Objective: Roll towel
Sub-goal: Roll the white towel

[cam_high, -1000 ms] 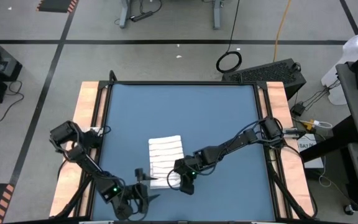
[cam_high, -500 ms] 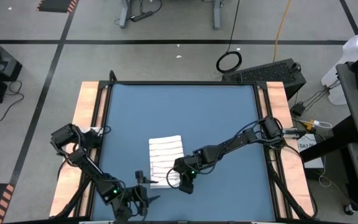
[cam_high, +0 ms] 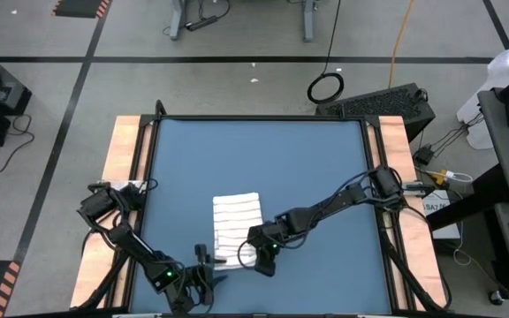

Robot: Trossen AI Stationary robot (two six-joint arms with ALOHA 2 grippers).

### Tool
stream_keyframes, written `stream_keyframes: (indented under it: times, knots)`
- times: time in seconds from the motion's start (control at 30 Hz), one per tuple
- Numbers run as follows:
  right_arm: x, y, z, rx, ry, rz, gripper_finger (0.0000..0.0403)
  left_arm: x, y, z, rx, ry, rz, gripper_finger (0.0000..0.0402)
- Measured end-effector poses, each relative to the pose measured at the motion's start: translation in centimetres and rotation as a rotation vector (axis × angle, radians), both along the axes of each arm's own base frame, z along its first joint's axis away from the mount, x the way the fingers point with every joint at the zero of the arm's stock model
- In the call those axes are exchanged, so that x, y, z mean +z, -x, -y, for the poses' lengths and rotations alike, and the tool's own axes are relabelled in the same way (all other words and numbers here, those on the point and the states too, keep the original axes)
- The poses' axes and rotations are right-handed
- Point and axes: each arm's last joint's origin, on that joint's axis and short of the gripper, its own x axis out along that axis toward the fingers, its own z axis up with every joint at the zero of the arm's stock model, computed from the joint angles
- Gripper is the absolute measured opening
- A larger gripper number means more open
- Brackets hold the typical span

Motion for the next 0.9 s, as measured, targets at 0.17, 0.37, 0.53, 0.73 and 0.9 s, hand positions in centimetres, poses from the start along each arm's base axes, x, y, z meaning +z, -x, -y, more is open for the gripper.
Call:
stream_keyframes:
  times: [0.17, 0.37, 0.53, 0.73, 0.9]
  knots:
    - [0.0, 0.2, -0.6, 0.030, 0.030, 0.019, 0.0070, -0.1, 0.0, -0.2, 0.009, -0.013, -0.003, 0.0189]
    - [1.4, 0.8, -1.7, 0.128, 0.128, 0.117, 0.0121, -0.4, 0.0, -0.9, 0.102, 0.070, -0.033, 0.0153]
    - [3.5, 2.2, -4.0, 0.220, 0.358, 0.256, 0.0172, 0.1, 0.1, -1.0, 0.134, 0.132, -0.035, 0.0100]
    - [3.6, 4.2, -7.9, 0.285, 0.641, 0.370, 0.0226, 1.9, 0.3, -1.4, 0.117, 0.215, -0.092, 0.0067]
    - [3.7, 4.6, -9.8, 0.237, 0.706, 0.460, 0.0249, 2.9, -0.2, -2.6, 0.146, 0.291, -0.185, 0.0065]
